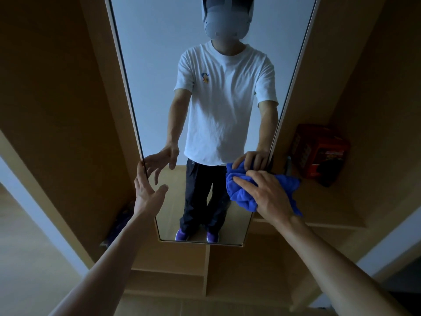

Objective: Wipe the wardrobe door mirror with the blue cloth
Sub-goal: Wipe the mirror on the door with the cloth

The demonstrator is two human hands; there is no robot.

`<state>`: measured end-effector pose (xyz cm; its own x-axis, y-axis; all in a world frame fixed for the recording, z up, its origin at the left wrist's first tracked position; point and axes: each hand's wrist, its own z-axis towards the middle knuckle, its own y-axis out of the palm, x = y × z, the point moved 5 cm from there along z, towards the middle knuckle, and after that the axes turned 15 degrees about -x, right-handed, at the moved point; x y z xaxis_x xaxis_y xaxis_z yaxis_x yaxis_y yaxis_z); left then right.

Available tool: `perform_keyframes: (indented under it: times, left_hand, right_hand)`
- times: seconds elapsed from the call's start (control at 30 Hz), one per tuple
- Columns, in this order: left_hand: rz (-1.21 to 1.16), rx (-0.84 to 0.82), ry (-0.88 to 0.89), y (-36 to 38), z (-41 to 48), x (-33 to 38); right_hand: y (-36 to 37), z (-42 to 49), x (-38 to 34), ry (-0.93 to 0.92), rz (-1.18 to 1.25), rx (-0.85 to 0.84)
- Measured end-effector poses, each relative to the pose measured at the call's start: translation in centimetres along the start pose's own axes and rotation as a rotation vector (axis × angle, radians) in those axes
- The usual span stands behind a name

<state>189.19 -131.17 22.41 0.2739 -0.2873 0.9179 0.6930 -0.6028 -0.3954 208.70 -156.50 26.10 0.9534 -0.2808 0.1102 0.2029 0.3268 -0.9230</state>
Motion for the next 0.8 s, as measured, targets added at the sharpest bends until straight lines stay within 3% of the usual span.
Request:
perform_keyframes:
  times: [0.2, 0.5, 0.63, 0.8]
  left_hand:
    - [-0.015, -0.025, 0.011, -0.3, 0.0, 0.0]
    - [-0.019, -0.056, 0.049, -0.6, 0.1, -0.2]
    - [-0.004, -0.055, 0.059, -0.8, 0.4, -0.2]
    - [0.056, -0.076, 0.019, -1.1, 1.1, -0.6]
  right_hand:
    - [-0.3, -0.2, 0.1, 0.059, 0.09, -0.03]
    - [-3.4, -0.3, 1.7, 0.402, 0.451, 0.394]
    - [-3.2, -0.4, 1.4, 0.479, 0.586, 0.496]
    - [-2.3, 0.5, 0.7, 0.564, 0.563, 0.521]
